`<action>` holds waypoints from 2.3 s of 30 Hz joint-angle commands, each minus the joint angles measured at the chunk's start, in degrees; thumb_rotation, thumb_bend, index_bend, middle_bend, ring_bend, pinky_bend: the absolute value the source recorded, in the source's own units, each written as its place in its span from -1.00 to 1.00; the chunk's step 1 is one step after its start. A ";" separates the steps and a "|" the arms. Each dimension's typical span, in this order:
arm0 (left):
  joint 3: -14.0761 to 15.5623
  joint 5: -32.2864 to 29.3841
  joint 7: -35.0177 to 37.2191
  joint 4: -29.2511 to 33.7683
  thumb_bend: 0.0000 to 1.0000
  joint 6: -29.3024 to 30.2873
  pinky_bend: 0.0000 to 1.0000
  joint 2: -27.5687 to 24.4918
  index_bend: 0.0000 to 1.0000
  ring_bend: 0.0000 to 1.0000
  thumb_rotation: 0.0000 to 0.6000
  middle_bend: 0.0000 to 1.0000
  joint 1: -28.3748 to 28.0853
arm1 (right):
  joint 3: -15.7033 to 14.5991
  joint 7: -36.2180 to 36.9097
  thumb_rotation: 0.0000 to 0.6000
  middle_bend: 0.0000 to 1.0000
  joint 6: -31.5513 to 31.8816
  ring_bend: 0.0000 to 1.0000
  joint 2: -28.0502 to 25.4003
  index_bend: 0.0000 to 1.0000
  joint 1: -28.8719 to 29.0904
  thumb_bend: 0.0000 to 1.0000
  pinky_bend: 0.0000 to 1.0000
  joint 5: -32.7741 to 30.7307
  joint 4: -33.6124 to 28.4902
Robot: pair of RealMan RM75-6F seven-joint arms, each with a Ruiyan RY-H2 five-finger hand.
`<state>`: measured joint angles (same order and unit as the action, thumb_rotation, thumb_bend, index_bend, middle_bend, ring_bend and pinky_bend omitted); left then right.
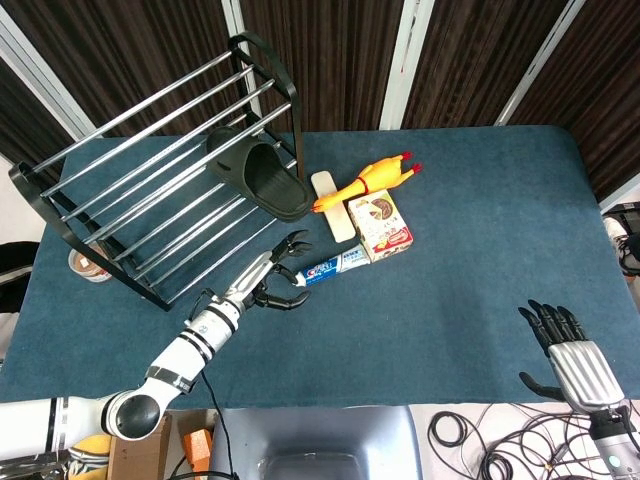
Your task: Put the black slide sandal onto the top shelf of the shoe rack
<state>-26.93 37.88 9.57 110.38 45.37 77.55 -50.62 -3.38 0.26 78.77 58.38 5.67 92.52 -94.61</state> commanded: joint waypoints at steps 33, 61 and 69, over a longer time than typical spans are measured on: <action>-1.73 10.52 13.87 -17.06 -0.33 -7.50 -0.60 5.08 -1.00 -1.00 1.00 -1.00 -2.75 | 0.12 2.07 1.00 -0.99 0.46 -1.00 -0.84 -1.00 -0.08 -0.68 -1.00 0.12 0.22; -2.44 17.41 23.04 -20.38 -0.31 -13.76 -0.73 4.90 -1.00 -1.00 1.00 -1.00 -2.73 | 0.06 2.93 1.00 -0.99 1.07 -1.00 -1.16 -1.00 -0.18 -0.68 -1.00 0.77 0.15; -1.79 18.32 24.08 -23.01 -0.30 -15.51 -0.74 5.18 -1.00 -1.00 1.00 -1.00 -3.61 | 0.04 3.22 1.00 -0.99 1.34 -1.00 -1.27 -1.00 -0.28 -0.68 -1.00 0.94 0.19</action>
<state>-28.85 56.10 33.70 87.64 29.74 82.58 -54.07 -3.34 3.47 80.11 57.11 5.39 93.45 -94.42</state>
